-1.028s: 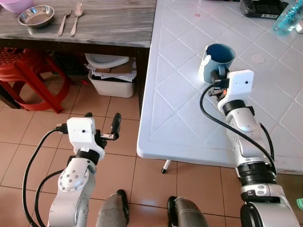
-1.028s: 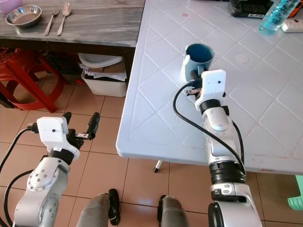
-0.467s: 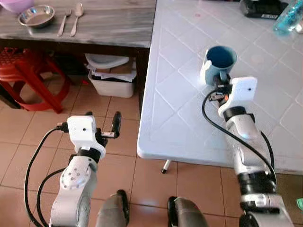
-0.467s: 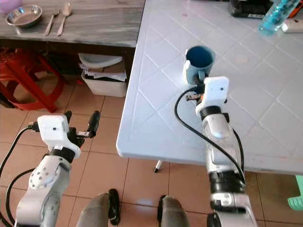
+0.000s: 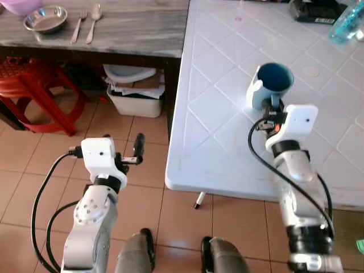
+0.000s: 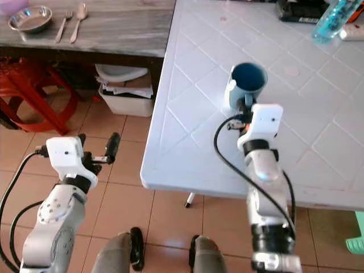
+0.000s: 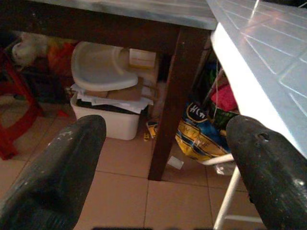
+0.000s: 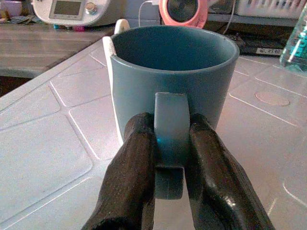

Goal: Setting the table

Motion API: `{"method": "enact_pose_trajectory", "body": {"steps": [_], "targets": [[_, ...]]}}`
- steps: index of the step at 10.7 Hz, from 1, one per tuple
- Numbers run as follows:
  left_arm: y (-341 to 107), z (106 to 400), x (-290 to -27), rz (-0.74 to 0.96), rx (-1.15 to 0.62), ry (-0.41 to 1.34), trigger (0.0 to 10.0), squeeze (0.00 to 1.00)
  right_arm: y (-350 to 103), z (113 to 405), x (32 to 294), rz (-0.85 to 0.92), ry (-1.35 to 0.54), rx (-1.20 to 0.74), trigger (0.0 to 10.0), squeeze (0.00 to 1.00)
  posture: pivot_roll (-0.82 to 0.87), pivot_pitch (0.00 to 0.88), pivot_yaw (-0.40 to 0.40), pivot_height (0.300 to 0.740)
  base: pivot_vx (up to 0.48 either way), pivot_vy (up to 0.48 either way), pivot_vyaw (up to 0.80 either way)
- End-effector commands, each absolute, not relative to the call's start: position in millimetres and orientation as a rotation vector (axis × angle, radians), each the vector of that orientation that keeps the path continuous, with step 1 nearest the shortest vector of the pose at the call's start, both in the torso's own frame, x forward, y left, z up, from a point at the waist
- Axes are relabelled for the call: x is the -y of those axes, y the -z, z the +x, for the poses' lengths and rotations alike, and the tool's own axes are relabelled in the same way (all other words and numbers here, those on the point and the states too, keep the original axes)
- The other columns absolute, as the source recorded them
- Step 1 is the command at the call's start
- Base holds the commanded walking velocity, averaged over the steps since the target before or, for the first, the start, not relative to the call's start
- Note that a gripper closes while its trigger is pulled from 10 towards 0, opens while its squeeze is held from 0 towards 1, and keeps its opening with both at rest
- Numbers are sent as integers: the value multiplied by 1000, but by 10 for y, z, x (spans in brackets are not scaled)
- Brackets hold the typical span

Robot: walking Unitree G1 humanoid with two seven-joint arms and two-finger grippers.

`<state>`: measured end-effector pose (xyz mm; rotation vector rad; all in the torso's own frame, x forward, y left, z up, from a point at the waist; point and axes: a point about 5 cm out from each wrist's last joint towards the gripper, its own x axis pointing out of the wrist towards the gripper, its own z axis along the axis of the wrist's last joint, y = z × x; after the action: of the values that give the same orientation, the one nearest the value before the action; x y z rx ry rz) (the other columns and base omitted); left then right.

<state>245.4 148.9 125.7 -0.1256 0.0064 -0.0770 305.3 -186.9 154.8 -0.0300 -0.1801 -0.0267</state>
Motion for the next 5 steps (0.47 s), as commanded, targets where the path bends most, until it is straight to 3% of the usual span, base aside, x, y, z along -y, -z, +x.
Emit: {"method": "enact_pose_trajectory", "body": {"steps": [1, 5], "targets": [[-1238, 2455, -1535, -115, -11, 52, 10000, 0, -1333, 2998, 1850, -21, 17, 76, 10000, 0, -3, 197, 9, 740, 0, 0, 0], [-1229, 2455, -1544, -115, -11, 46, 10000, 0, -1328, 2990, 1823, -57, 15, 56, 10000, 0, -2, 189, 8, 740, 0, 0, 0]]}}
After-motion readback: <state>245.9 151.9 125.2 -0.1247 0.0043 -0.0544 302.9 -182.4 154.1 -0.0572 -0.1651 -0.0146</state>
